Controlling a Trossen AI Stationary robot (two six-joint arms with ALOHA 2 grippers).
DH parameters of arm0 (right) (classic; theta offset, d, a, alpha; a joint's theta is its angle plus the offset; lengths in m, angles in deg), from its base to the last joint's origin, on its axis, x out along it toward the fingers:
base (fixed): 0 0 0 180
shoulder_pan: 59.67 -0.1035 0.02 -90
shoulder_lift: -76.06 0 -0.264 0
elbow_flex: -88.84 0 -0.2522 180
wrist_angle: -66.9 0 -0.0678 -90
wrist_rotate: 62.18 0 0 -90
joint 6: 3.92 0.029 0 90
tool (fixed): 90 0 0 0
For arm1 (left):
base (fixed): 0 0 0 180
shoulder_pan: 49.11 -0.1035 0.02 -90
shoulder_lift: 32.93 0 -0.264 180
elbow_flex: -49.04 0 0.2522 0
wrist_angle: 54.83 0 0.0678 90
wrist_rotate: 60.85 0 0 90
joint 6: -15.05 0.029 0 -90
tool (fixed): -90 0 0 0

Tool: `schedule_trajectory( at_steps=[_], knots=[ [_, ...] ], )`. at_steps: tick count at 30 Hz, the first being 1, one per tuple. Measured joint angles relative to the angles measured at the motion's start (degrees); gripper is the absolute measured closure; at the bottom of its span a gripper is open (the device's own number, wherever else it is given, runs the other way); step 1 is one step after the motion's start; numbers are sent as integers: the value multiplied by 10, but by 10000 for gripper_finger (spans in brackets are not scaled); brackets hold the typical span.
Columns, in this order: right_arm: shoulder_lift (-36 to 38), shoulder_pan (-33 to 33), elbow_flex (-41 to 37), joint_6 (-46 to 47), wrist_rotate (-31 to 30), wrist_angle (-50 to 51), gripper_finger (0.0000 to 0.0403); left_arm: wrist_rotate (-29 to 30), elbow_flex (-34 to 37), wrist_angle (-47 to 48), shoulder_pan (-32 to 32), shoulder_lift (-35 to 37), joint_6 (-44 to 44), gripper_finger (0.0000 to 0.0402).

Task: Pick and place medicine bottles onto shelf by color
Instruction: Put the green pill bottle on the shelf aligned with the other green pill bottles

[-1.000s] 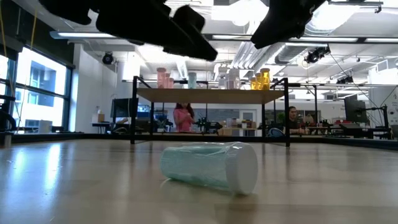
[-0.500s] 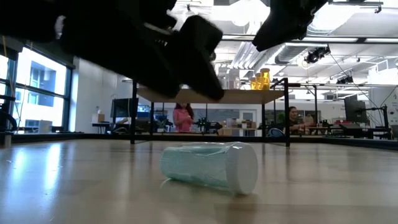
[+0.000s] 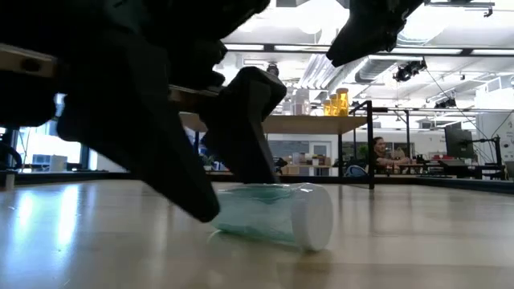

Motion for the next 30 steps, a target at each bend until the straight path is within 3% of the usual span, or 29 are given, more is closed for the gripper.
schedule_trajectory(
  at_steps=[7, 24, 30],
  knots=[
    [0, 0, 0, -3, 0, 0, 236, 11, 0, 11, -3, -1, -15, 186],
    [0, -1, 0, -4, 0, 0, 236, 25, 0, 14, -3, -9, 17, 314],
    [1, -1, 0, -19, 0, 0, 236, -18, 2, -19, -14, -9, 43, 324]
  ],
)
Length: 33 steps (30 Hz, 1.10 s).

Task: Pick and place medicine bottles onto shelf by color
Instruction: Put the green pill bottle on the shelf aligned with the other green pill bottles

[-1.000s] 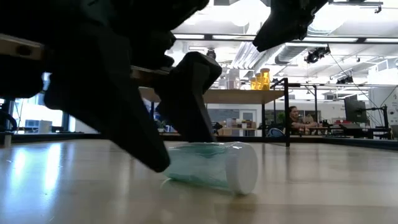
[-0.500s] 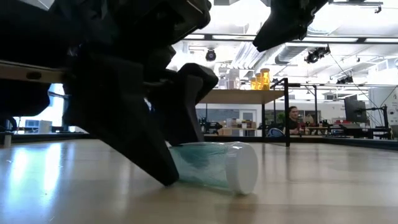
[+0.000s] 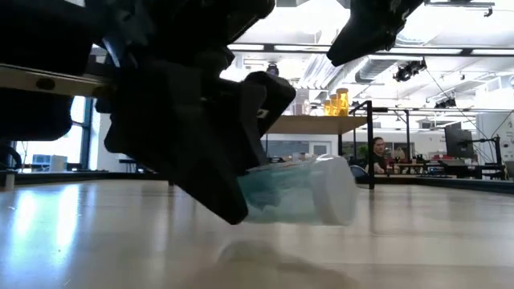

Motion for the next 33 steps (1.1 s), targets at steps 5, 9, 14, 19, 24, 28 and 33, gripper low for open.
schedule_trajectory(
  at_steps=[5, 9, 14, 19, 24, 28, 33],
  knots=[
    [0, 0, 2, -1, 11, -2, 236, -37, 27, -40, -32, 7, -10, 314],
    [0, 0, 2, -11, 26, -8, 236, -76, 75, -110, -59, 16, -29, 318],
    [0, 0, 2, -15, 28, -26, 236, -122, 153, -235, -93, 52, -58, 317],
    [0, 0, 2, -38, 44, -68, 236, -154, 252, -370, -124, 113, -96, 317],
    [0, 0, 2, -95, 87, -133, 236, -158, 340, -491, -147, 164, -122, 316],
    [0, 2, 2, -155, 118, -190, 236, -154, 390, -578, -165, 188, -138, 316],
    [0, 2, 2, -233, 117, -261, 236, -153, 432, -691, -188, 195, -152, 316]
  ],
)
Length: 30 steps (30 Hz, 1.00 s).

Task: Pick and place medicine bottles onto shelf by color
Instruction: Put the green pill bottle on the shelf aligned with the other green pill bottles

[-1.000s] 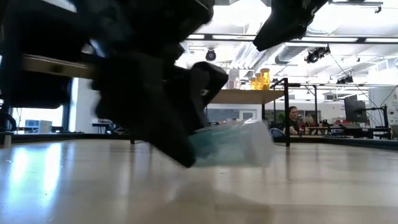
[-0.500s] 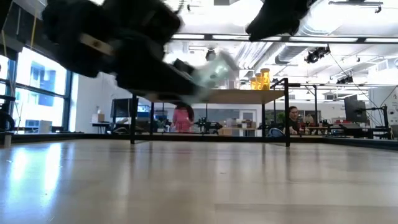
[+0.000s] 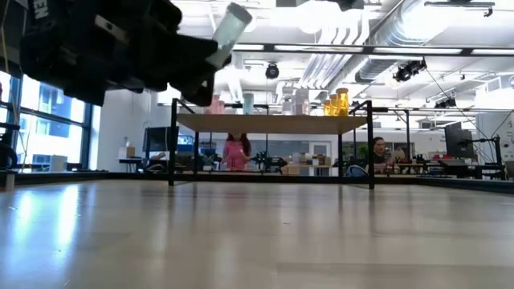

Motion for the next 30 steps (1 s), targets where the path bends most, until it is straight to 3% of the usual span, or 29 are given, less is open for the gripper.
schedule_trajectory(
  at_steps=[9, 19, 30],
  knots=[
    [0, 39, 0, -76, 10, -140, 222, 29, 40, -131, -45, 1, -15, 316],
    [-2, 142, 0, -49, 210, -211, 186, 56, 42, -145, -90, 1, -41, 316],
    [-89, 148, 0, -89, 264, -204, 185, 66, 42, -142, -94, 1, -60, 316]
  ],
)
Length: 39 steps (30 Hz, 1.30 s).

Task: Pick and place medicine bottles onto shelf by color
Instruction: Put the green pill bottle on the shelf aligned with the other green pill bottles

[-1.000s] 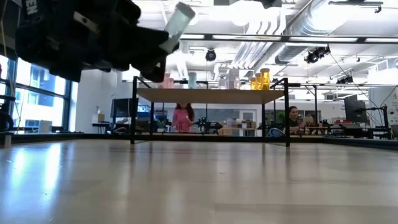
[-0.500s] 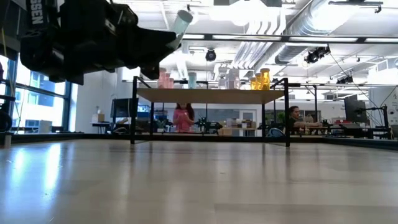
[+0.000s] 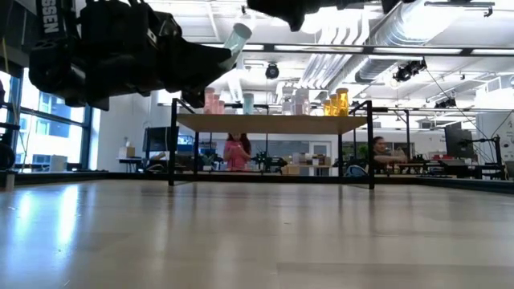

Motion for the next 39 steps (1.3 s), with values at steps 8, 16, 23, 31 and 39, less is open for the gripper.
schedule_trajectory(
  at_steps=[8, 16, 23, 31, 39],
  knots=[
    [-39, 0, 0, -12, 7, -2, 185, 0, 0, 1, 0, 0, 0, 316],
    [-59, 2, 0, -9, -3, -3, 185, -1, 0, 0, 0, 0, 4, 316],
    [-70, 2, 0, -9, -14, -2, 186, -5, 0, 0, 5, 0, 15, 316],
    [-70, 2, 0, 4, 2, -2, 223, -5, 0, -1, 5, 0, 16, 315],
    [-70, 2, 0, 6, 9, -2, 274, -3, 0, 1, 5, 0, 16, 299]
  ],
)
